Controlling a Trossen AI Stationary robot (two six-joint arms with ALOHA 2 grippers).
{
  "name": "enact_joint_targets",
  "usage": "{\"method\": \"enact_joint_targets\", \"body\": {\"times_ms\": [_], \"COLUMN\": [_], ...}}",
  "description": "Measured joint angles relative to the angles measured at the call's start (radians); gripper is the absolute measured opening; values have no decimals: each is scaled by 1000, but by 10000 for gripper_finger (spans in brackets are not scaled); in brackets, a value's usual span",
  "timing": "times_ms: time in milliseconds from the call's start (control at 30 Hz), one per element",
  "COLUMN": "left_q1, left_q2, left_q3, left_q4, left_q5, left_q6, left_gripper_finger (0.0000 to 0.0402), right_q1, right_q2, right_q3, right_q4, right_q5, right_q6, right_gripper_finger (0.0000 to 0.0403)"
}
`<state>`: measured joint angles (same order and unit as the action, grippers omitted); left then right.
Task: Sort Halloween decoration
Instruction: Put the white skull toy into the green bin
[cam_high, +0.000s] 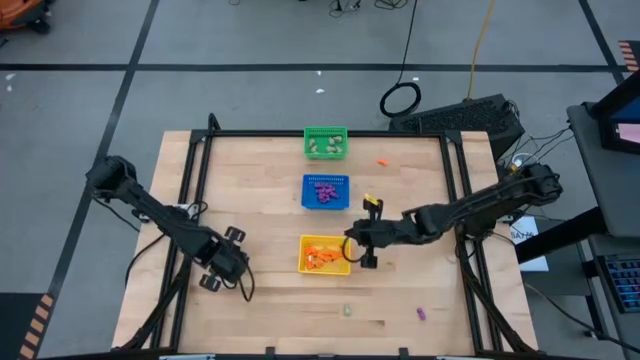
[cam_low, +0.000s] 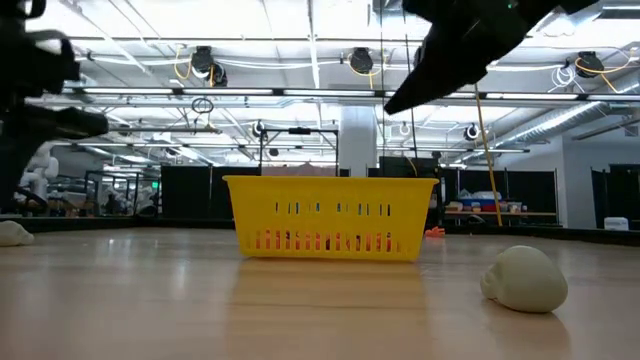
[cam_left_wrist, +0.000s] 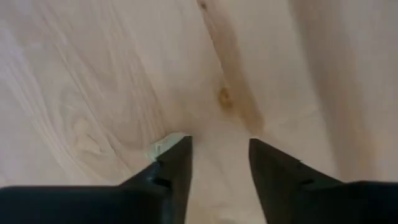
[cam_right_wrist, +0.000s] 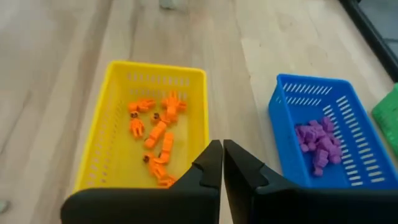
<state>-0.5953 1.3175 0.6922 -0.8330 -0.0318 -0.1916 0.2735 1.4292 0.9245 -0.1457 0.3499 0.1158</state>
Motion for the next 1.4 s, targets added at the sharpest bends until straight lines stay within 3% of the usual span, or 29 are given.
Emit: {"method": "enact_joint_targets", "body": {"times_ms": [200, 400, 633, 933, 1167, 1400], "left_q1": [2, 1, 35, 273, 510, 692], "left_q2": [97, 135, 139, 139, 139, 139], "left_q3": [3, 23, 150, 231, 231, 231], "left_q4": [5, -10, -81, -288, -300, -263], "left_q5": [-29, -31, -91, -103, -102, -37], "left_q6": [17, 52, 69, -163, -125, -60], "left_gripper_finger": [204, 207, 207, 207, 207, 207], "right_q1": [52, 67, 69, 69, 69, 69], "right_q2": [-15, -14, -14, -14, -14, -14], "right_q3": [0, 0, 0, 0, 0, 0], "right_q4": [-1, -1, -1, -1, -4, -29], "right_q5": [47, 50, 50, 48, 47, 46], "right_q6": [0, 3, 3, 4, 4, 4], "right_gripper_finger": [0, 0, 0, 0, 0, 0]}}
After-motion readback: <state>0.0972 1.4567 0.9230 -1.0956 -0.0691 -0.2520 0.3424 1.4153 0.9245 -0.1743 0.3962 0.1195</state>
